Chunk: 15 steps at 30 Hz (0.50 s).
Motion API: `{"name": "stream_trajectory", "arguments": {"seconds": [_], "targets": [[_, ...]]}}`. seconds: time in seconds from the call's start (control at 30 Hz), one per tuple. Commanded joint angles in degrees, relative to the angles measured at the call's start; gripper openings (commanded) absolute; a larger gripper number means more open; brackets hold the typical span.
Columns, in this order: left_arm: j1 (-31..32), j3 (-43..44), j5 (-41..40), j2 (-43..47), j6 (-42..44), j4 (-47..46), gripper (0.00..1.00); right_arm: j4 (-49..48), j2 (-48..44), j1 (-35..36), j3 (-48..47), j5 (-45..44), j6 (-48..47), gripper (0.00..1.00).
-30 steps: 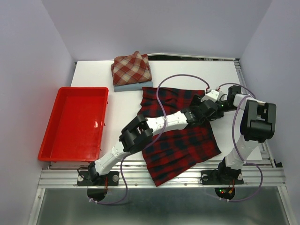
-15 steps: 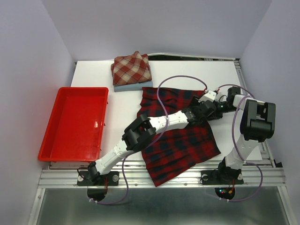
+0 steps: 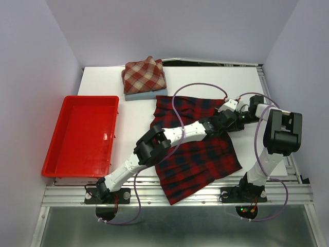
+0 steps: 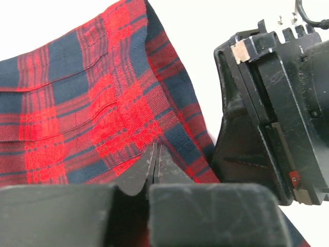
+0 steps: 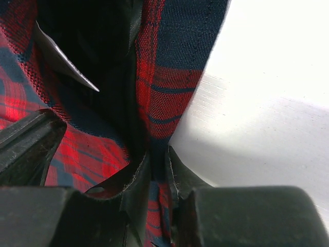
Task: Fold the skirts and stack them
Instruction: Flatten the skirt out
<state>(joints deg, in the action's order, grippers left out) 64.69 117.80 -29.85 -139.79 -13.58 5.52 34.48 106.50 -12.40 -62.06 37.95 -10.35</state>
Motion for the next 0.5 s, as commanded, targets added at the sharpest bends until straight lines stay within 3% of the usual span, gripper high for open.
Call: {"name": "stream_trajectory", "arguments": {"seconds": [0.0,0.07,0.1,0.17,0.27,0.4,0.47], "targets": [[-0.44,2.70,0.92,2.32,-0.65,-1.65,0.00,1.47,0.47,0.10,1.42,-4.91,-2.22,0.23],[-0.79,2.00,4.16,3.11,-0.57,-1.83,0.01,1.55,0.29,0.10,1.51,-4.91,-2.31,0.23],[-0.79,1.47,5.14,3.64,-0.31,-2.18,0.26,1.56,0.29,0.10,1.42,-4.91,-2.39,0.23],[-0.88,-0.28,6.29,5.48,-0.21,-3.58,0.59,1.82,0.12,0.10,1.42,-4.47,-3.01,0.24],[-1.14,-0.55,6.73,7.33,-0.83,-3.76,0.60,1.73,-2.16,0.10,1.94,-3.41,-4.24,0.27],[-2.98,-1.08,9.45,10.32,-2.41,-2.62,0.54,1.20,-7.08,-0.52,2.12,-2.27,-5.47,0.33],[-5.09,-2.48,13.90,12.51,-3.90,-2.53,0.54,1.29,-9.37,-1.13,2.21,-0.61,-6.08,0.38]]}}
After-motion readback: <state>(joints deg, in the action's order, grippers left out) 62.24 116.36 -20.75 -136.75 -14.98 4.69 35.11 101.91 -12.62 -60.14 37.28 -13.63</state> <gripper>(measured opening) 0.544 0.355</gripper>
